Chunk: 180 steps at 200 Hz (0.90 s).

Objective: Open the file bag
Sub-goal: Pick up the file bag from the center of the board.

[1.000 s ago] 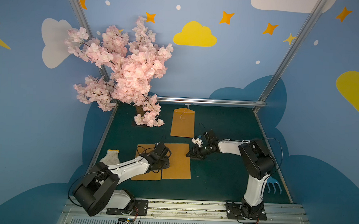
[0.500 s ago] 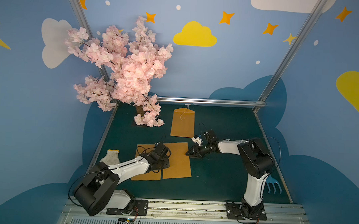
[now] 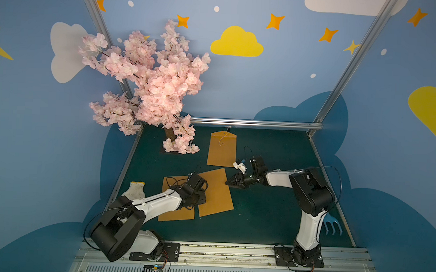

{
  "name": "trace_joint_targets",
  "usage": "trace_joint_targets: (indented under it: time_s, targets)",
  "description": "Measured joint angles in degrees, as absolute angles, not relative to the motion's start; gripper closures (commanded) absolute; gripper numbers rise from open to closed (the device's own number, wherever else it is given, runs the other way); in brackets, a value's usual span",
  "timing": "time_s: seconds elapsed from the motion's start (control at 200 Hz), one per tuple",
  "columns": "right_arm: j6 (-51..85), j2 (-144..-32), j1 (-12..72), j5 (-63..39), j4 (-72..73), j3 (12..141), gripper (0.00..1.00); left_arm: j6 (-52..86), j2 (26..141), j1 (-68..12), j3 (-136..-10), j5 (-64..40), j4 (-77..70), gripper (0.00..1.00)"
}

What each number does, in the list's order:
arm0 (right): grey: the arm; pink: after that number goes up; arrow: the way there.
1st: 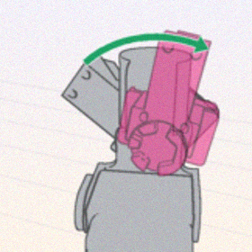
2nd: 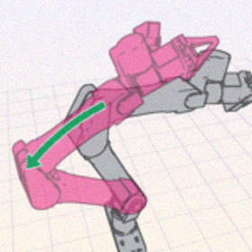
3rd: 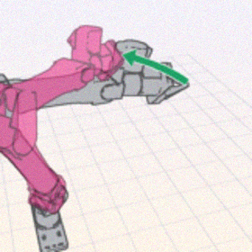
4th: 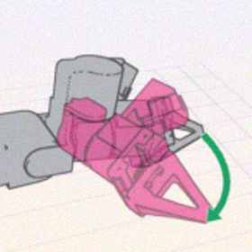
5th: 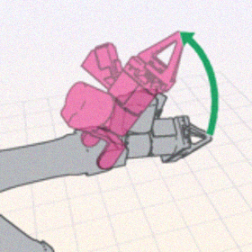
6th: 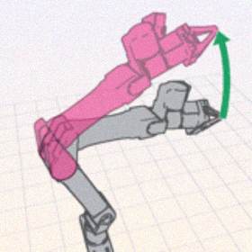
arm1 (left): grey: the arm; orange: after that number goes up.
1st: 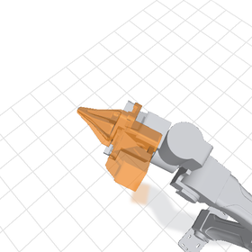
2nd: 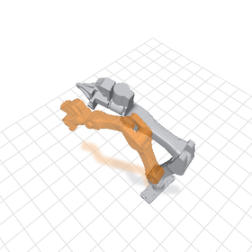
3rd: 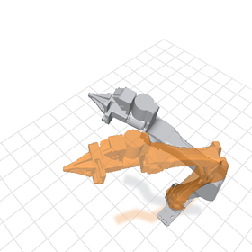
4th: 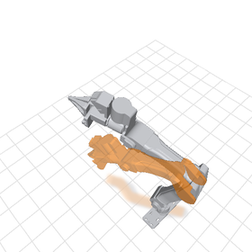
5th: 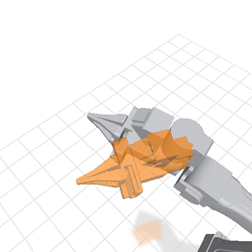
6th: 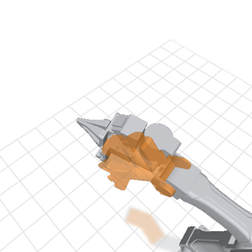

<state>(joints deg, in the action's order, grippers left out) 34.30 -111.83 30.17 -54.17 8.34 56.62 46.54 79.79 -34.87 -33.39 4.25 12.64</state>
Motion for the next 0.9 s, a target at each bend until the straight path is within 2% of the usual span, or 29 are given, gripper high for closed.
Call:
trace_joint_targets:
  time_s: [0.28,0.41,0.691,0.756,0.901]
  targets:
    - [34.0,-111.4,30.1,-57.9,8.3,56.7,0.68,46.5,80.2,-34.9,-33.9,4.2,13.1,0.61]
    - [33.4,-111.4,33.8,-62.6,5.9,56.7,0.69,46.5,81.6,-34.8,-34.5,3.9,10.6,0.61]
    - [32.1,-111.4,34.6,-63.9,2.7,56.8,0.77,46.3,82.4,-34.6,-34.5,3.3,7.7,0.61]
    - [31.3,-111.4,34.6,-63.5,1.5,57.0,0.8,46.3,82.4,-34.6,-34.5,3.3,7.7,0.59]
    - [28.2,-111.2,34.6,-61.5,-2.9,58.2,0.89,46.3,81.6,-34.7,-34.5,2.7,7.6,0.47]
